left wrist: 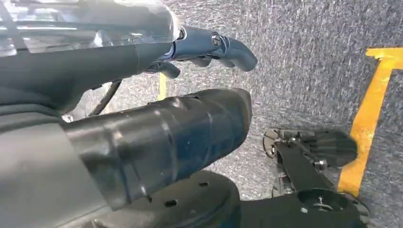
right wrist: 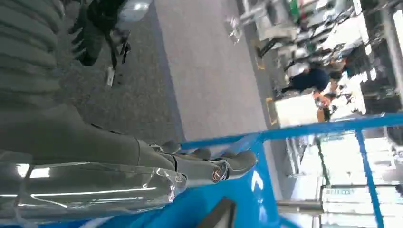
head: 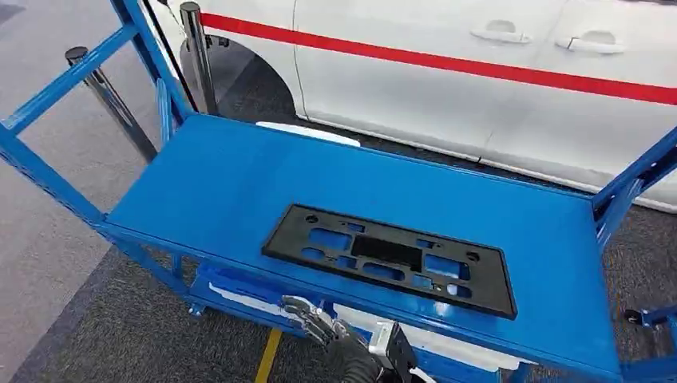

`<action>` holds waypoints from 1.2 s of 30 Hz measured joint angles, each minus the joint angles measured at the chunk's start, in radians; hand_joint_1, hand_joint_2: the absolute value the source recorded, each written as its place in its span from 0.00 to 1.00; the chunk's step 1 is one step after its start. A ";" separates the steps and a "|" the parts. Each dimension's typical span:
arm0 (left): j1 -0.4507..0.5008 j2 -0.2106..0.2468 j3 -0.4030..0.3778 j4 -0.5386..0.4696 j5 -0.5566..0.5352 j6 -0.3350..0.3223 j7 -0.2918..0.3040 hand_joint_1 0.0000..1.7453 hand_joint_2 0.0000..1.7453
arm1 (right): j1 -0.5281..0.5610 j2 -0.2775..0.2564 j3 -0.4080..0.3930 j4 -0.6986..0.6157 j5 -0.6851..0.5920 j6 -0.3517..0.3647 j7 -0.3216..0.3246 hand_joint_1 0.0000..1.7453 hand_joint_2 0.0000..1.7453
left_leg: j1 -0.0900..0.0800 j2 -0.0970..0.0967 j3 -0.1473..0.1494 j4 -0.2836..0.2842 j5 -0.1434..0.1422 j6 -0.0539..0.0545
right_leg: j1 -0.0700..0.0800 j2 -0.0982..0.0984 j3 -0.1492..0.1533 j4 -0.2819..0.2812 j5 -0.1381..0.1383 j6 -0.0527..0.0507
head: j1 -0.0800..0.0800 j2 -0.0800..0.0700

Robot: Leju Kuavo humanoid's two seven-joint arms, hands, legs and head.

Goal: Take the parts from the cabinet and place them on the table.

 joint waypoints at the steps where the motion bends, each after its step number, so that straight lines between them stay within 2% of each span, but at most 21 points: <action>1: 0.000 0.000 0.000 0.000 0.000 0.000 0.000 0.00 0.00 | 0.000 0.000 0.000 0.000 0.000 0.000 0.000 0.00 1.00 | -0.006 0.000 -0.001 0.002 -0.002 -0.003 | 0.006 0.001 0.007 -0.005 -0.006 -0.001 | 0.000 0.000; 3: -0.001 0.000 0.000 0.000 0.001 0.000 0.000 0.00 0.00 | 0.000 0.000 0.000 0.000 0.002 -0.014 0.015 0.00 1.00 | -0.004 0.001 0.003 -0.004 -0.004 -0.023 | 0.006 0.004 0.004 -0.015 -0.002 -0.015 | -0.001 0.000; 4: -0.001 0.000 0.000 0.000 0.005 0.003 -0.002 0.00 0.00 | -0.003 0.000 0.000 0.000 0.049 -0.076 0.040 0.00 1.00 | -0.001 0.001 -0.040 0.100 -0.078 -0.033 | -0.006 -0.003 0.015 -0.027 0.005 -0.032 | -0.003 0.000; 5: 0.007 0.001 0.001 0.000 0.017 0.005 -0.005 0.00 0.00 | -0.006 -0.003 0.000 0.007 0.207 -0.234 0.065 0.00 1.00 | 0.002 0.002 -0.150 0.320 -0.152 -0.045 | -0.004 -0.005 0.014 -0.026 0.003 -0.033 | -0.002 0.000; 6: 0.009 0.002 0.001 0.000 0.021 0.005 -0.006 0.00 0.00 | -0.010 -0.005 0.000 0.007 0.259 -0.281 0.074 0.00 1.00 | 0.003 0.002 -0.136 0.282 -0.118 -0.045 | -0.004 -0.004 0.015 -0.025 0.002 -0.033 | -0.002 0.000; 8: 0.011 0.004 0.002 0.000 0.022 0.006 -0.010 0.00 0.00 | -0.023 -0.008 0.006 0.006 0.385 -0.391 0.096 0.00 1.00 | 0.003 0.003 -0.056 0.113 -0.021 -0.042 | -0.005 -0.001 0.019 -0.020 -0.003 -0.029 | -0.003 0.000; 9: 0.011 0.006 0.003 0.000 0.023 0.006 -0.012 0.00 0.00 | -0.032 -0.008 0.012 0.005 0.458 -0.450 0.107 0.00 1.00 | 0.003 0.003 -0.018 0.024 0.007 -0.038 | -0.004 0.000 0.019 -0.016 -0.007 -0.023 | -0.002 0.000; 14: 0.021 0.011 0.005 0.000 0.020 0.002 -0.014 0.00 0.00 | -0.090 -0.010 0.056 0.005 1.001 -0.802 0.258 0.00 1.00 | 0.002 0.001 -0.017 0.004 0.006 -0.010 | 0.004 0.003 0.009 -0.007 -0.007 0.002 | -0.002 0.000; 16: 0.019 0.014 0.005 0.000 0.018 0.001 -0.011 0.00 0.00 | -0.107 -0.011 0.067 0.008 1.083 -0.847 0.291 0.00 1.00 | 0.004 0.004 -0.014 -0.001 0.012 0.004 | -0.002 0.000 -0.015 0.051 -0.053 0.011 | 0.000 0.000; 18: 0.017 0.018 0.005 0.000 0.016 0.001 -0.009 0.00 0.00 | -0.118 -0.011 0.081 0.016 1.145 -0.880 0.321 0.00 1.00 | 0.003 0.004 -0.017 -0.001 0.012 0.007 | -0.005 0.000 -0.091 0.215 -0.134 0.018 | -0.001 0.000; 19: 0.017 0.021 0.005 0.000 0.014 0.001 -0.008 0.00 0.00 | -0.120 -0.011 0.085 0.021 1.171 -0.896 0.335 0.00 1.00 | 0.002 0.004 -0.017 -0.001 0.012 0.007 | -0.006 0.000 -0.124 0.285 -0.155 0.020 | -0.001 0.000; 20: 0.017 0.024 0.005 0.000 0.013 0.002 -0.007 0.00 0.00 | -0.122 -0.011 0.087 0.028 1.196 -0.909 0.349 0.00 1.00 | 0.002 0.004 -0.017 0.000 0.012 0.007 | -0.007 0.000 -0.138 0.310 -0.153 0.021 | -0.001 0.000; 22: 0.017 0.030 0.005 0.000 0.011 0.002 -0.003 0.00 0.00 | -0.130 -0.012 0.089 0.038 1.247 -0.928 0.376 0.00 1.00 | 0.002 0.003 -0.014 0.001 0.011 0.006 | -0.008 0.000 -0.096 0.219 -0.083 0.017 | -0.001 0.000; 24: 0.016 0.034 0.004 0.000 0.008 0.002 0.000 0.00 0.00 | -0.143 -0.013 0.090 0.044 1.293 -0.942 0.399 0.00 1.00 | 0.002 0.001 -0.010 0.003 0.008 0.001 | -0.008 -0.001 -0.001 0.027 0.003 0.005 | -0.001 0.000; 25: 0.016 0.035 0.003 0.000 0.004 0.002 0.001 0.00 0.00 | -0.149 -0.013 0.090 0.047 1.310 -0.949 0.407 0.00 1.00 | -0.002 0.001 -0.012 0.005 0.006 -0.003 | -0.003 0.000 0.014 -0.003 -0.015 0.000 | -0.001 0.000; 28: 0.014 0.045 0.001 0.000 0.000 0.002 0.003 0.00 0.00 | -0.156 -0.013 0.090 0.054 1.334 -0.959 0.422 0.00 1.00 | 0.000 0.000 -0.015 0.002 0.008 -0.021 | 0.004 0.003 0.007 -0.007 -0.011 -0.005 | -0.001 0.000; 30: 0.014 0.055 -0.001 0.000 -0.002 0.002 0.007 0.00 0.00 | -0.163 -0.011 0.091 0.058 1.367 -0.961 0.442 0.00 1.00 | 0.001 0.000 -0.017 0.011 -0.003 -0.034 | -0.009 0.000 0.015 -0.022 -0.001 -0.020 | 0.000 0.000; 32: 0.013 0.061 -0.005 0.000 -0.010 0.002 0.013 0.00 0.00 | -0.178 -0.008 0.092 0.059 1.406 -0.962 0.469 0.00 1.00 | 0.001 0.001 -0.062 0.115 -0.072 -0.038 | -0.009 -0.002 0.015 -0.023 0.000 -0.030 | -0.002 0.000; 34: 0.015 0.067 -0.006 0.000 -0.019 0.003 0.016 0.00 0.00 | -0.181 -0.008 0.092 0.062 1.435 -0.960 0.492 0.00 1.00 | 0.002 0.001 -0.140 0.281 -0.143 -0.044 | -0.006 -0.005 0.014 -0.022 -0.001 -0.032 | -0.002 0.000; 35: 0.017 0.073 -0.008 0.000 -0.022 0.004 0.015 0.00 0.00 | -0.181 -0.008 0.092 0.064 1.444 -0.958 0.504 0.00 1.00 | 0.002 0.001 -0.161 0.324 -0.148 -0.045 | -0.006 -0.005 0.014 -0.021 -0.002 -0.032 | -0.002 0.000; 36: 0.020 0.078 -0.010 0.000 -0.024 0.005 0.014 0.00 0.00 | -0.181 -0.008 0.092 0.065 1.451 -0.957 0.511 0.00 1.00 | 0.002 0.001 -0.157 0.312 -0.128 -0.045 | -0.006 -0.004 0.015 -0.020 -0.002 -0.033 | -0.002 0.000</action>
